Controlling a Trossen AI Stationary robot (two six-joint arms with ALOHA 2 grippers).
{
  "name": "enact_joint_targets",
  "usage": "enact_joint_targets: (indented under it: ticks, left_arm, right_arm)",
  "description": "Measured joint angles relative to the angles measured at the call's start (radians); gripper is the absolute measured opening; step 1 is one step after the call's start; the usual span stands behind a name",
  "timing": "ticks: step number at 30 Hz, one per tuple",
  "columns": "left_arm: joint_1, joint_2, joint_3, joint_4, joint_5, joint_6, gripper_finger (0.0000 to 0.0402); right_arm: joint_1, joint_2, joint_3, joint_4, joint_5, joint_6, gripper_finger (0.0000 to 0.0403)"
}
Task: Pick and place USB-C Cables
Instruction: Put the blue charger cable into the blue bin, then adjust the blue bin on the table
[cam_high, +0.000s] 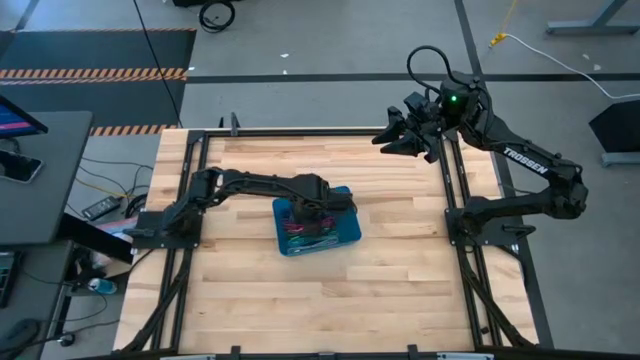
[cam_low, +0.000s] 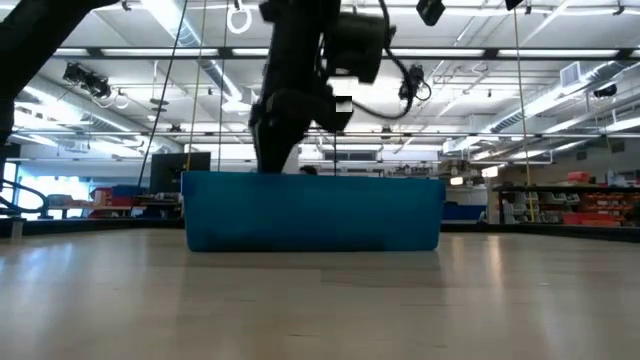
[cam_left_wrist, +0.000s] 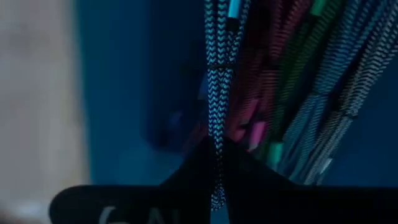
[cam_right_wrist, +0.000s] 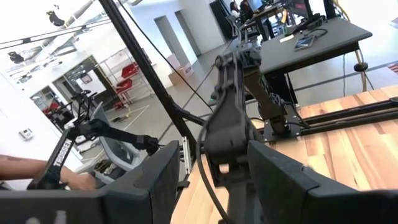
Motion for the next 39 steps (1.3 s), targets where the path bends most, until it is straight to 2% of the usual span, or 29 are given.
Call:
enact_joint_targets:
  ticks: [5,8,17,25,31,34,38,39]
  left_arm:
    - [-0.014,0.0,-0.123,0.197,0.097,0.008,0.0017]
    - [-0.019,-0.001,-0.164,0.262,0.142,0.007,0.0017]
    - [-0.015,-0.001,-0.156,0.238,0.15,0.011,0.002]
    - [-0.002,0.0,-0.051,0.185,0.147,0.061,0.0133]
    - [0.007,0.0,0.065,0.079,0.142,0.08,0.0184]
    - [0.01,0.0,0.133,-0.017,0.057,0.062,0.0193]
    - [0.011,0.001,0.258,-0.234,-0.232,0.002,0.0188]
    - [0.011,-0.003,0.284,-0.241,-0.298,-0.011,0.0184]
  right_arm:
    - [0.0,0.0,0.0,-0.001,0.006,0.0,0.0196]
    - [0.0,0.0,0.0,-0.001,0.007,0.0,0.0196]
    - [0.0,0.0,0.0,0.0,0.007,0.0,0.0196]
    - [0.0,0.0,0.0,0.0,0.007,0.0,0.0196]
    - [0.0,0.0,0.0,-0.001,0.001,0.0,0.0196]
    - [0.0,0.0,0.0,-0.001,-0.003,0.0,0.0196]
    - [0.0,-0.001,0.0,-0.024,-0.018,-0.056,0.0187]
    - [0.0,-0.001,0.0,-0.043,-0.019,-0.073,0.018]
